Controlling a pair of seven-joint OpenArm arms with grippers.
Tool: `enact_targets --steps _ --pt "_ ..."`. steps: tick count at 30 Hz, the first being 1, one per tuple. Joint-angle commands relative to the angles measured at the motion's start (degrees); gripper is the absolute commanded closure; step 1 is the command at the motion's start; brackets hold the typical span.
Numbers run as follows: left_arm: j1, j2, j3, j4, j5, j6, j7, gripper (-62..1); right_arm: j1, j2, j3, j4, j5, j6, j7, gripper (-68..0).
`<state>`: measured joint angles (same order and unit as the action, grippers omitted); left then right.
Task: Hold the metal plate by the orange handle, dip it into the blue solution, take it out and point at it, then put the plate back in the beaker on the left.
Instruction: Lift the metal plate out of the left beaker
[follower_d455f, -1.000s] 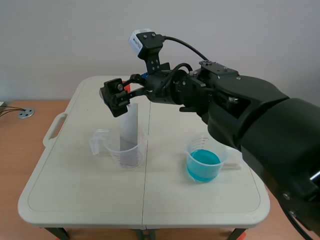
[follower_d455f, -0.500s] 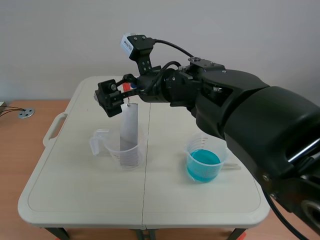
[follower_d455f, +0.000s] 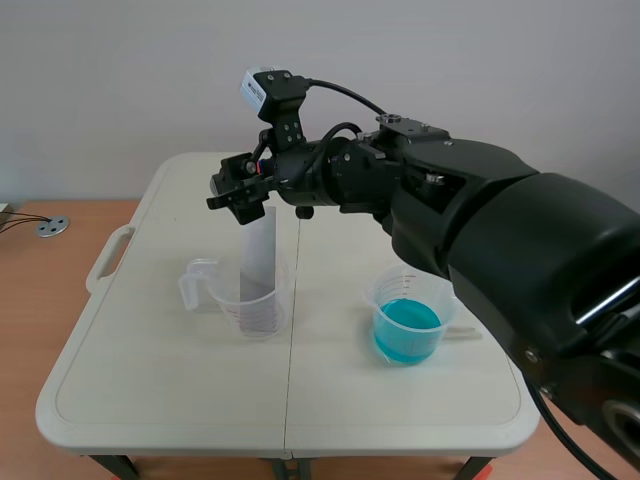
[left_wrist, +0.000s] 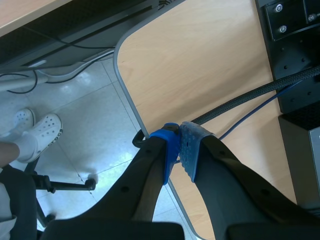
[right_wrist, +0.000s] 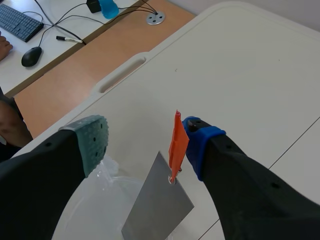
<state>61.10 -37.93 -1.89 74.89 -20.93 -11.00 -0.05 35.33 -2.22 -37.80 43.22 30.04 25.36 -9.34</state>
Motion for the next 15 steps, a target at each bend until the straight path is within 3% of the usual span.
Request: enact_targets --steps 1,12,15 --pt "0.6 0.5 0.0 0.9 -0.3 -0.3 -0.4 -1.6 1.6 -0.2 0.2 1.2 0.6 0.2 0.6 -24.3" --pt "0.6 0.5 0.0 0.9 -0.3 -0.3 -0.4 -1.6 1.6 -0.2 0.2 1.2 0.2 0.2 0.6 -1.3" --pt "0.6 0.5 0.0 0.9 -0.3 -0.3 -0.4 -1.6 1.6 -0.2 0.2 1.2 0.0 0.2 0.7 -1.1"
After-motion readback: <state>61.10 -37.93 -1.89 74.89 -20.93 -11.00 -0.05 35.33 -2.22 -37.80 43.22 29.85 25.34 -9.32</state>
